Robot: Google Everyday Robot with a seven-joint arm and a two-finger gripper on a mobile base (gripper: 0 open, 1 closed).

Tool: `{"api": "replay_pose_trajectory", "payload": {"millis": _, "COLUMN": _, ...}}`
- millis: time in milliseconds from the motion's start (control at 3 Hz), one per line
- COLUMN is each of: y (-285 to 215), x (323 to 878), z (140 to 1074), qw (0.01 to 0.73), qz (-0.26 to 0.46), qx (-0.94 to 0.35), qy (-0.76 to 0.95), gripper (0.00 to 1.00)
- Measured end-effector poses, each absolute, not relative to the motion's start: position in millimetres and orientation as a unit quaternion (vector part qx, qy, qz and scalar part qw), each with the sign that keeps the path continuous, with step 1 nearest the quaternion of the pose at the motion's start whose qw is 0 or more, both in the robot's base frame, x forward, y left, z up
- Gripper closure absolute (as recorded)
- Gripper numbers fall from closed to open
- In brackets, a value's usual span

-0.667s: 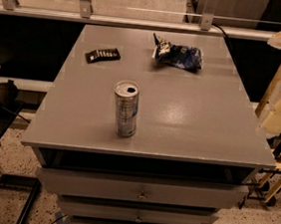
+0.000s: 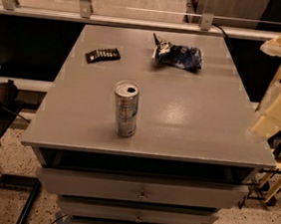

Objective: Move redbull can near blue chip bag

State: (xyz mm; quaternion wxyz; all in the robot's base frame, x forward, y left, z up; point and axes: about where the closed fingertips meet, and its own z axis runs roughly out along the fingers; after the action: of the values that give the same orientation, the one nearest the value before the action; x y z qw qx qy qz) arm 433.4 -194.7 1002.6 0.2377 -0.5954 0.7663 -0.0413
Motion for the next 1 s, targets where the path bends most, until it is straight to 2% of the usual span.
{"api": "replay_pose_trajectory", "payload": {"millis": 333, "y": -175.4, "x": 442.5, "z": 919.5, "qw": 0.299, "qz": 0.059, "qx": -0.588, "qy": 0.749, "gripper": 0.00}}
{"api": "replay_pose_trajectory", "payload": {"millis": 667, "y": -133.3, "x": 452.2, "z": 890.6, "qw": 0.368, "qz": 0.127, "qx": -0.581, "qy": 0.715, "gripper": 0.00}}
{"api": "replay_pose_trajectory", "payload": {"millis": 1000, "y": -109.0, "x": 451.0, "z": 905.2, "qw": 0.395, "qz": 0.156, "qx": -0.577, "qy": 0.698, "gripper": 0.00}}
